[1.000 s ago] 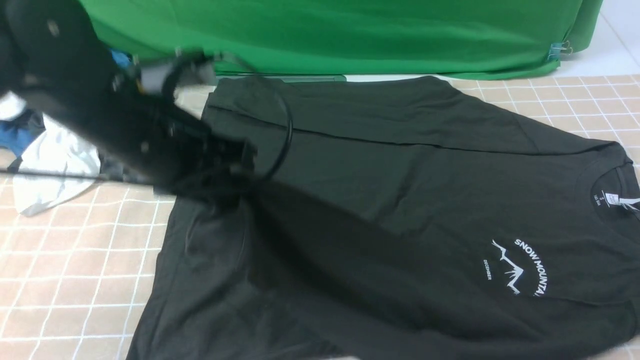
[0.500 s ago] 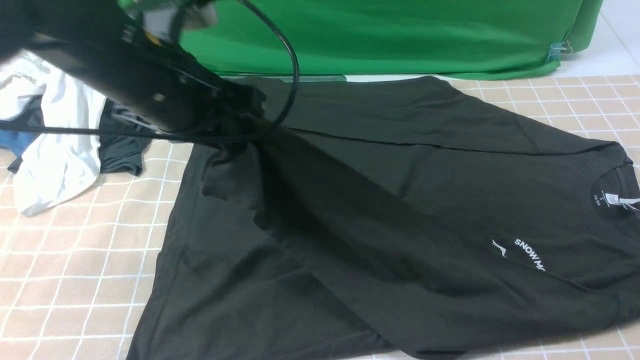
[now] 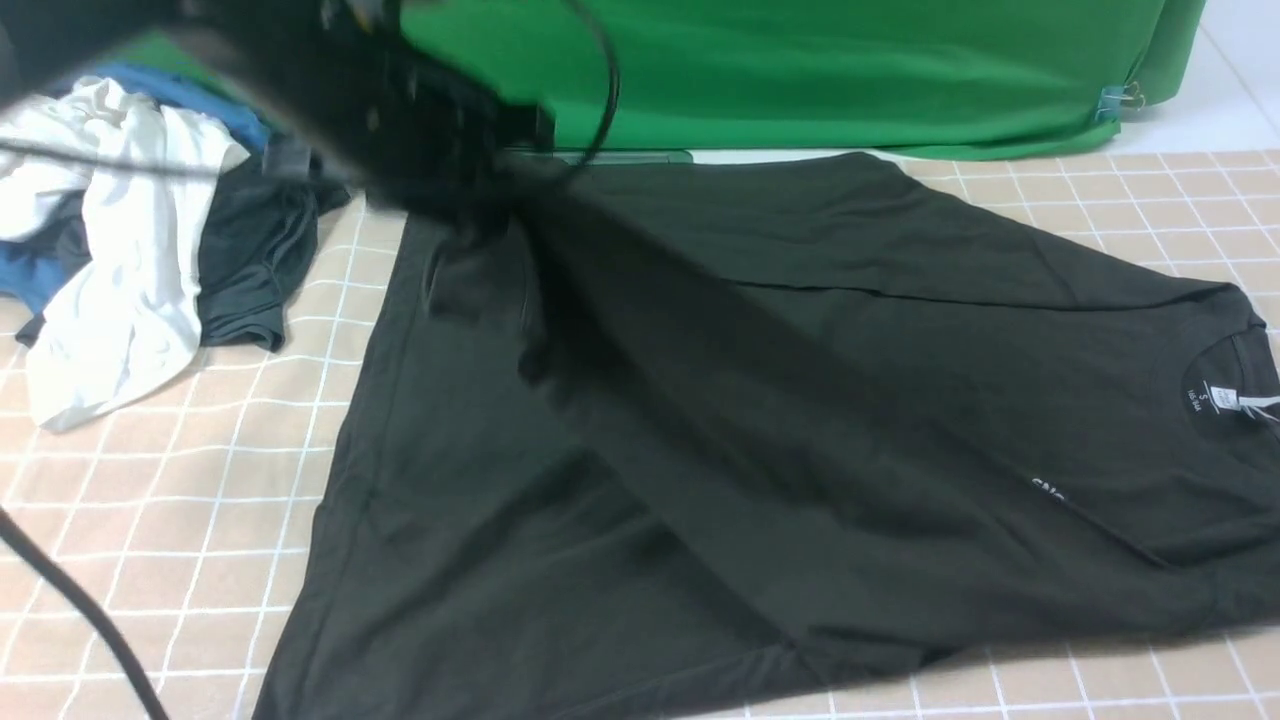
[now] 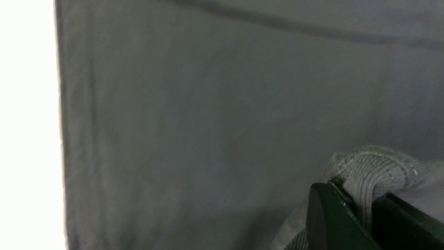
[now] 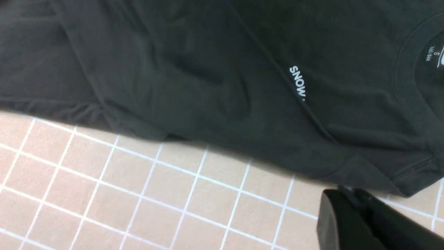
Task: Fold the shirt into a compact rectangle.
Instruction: 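Fold the left side of the black T-shirt inward over its body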
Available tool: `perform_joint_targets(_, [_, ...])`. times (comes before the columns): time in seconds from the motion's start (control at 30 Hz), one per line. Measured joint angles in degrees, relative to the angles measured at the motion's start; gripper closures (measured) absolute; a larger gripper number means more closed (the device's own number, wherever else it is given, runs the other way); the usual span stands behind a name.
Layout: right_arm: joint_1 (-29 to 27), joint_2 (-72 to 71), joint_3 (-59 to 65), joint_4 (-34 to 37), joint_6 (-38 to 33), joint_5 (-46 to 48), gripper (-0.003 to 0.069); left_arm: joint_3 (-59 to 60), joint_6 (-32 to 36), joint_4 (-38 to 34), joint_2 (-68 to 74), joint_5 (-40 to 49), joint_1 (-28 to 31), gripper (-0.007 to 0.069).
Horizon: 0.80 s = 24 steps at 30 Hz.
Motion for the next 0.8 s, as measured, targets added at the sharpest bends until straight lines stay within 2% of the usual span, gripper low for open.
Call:
perform_joint_targets(0.13, [0.0,0.0,0.0,0.0,0.0,-0.1,0.0628,-0.4,0.0,-0.2,0.2,0.5,0.1,0.0587])
perform_joint_targets(0.3, [0.0,0.0,0.0,0.0,0.1,-0.1,0.0626,1.7,-0.1,-0.7,5.6,-1.1,2.9,0.0587])
perform_joint_targets(0.5, [0.0,0.0,0.0,0.0,0.1,-0.2,0.0625,2.0,-0.1,-1.5,15.0,-7.8,6.7,0.0587])
perform_joint_targets(0.8, [0.0,0.0,0.0,0.0,0.1,-0.5,0.062,2.0,1.3,1.0,20.1,-14.7,6.8,0.0581])
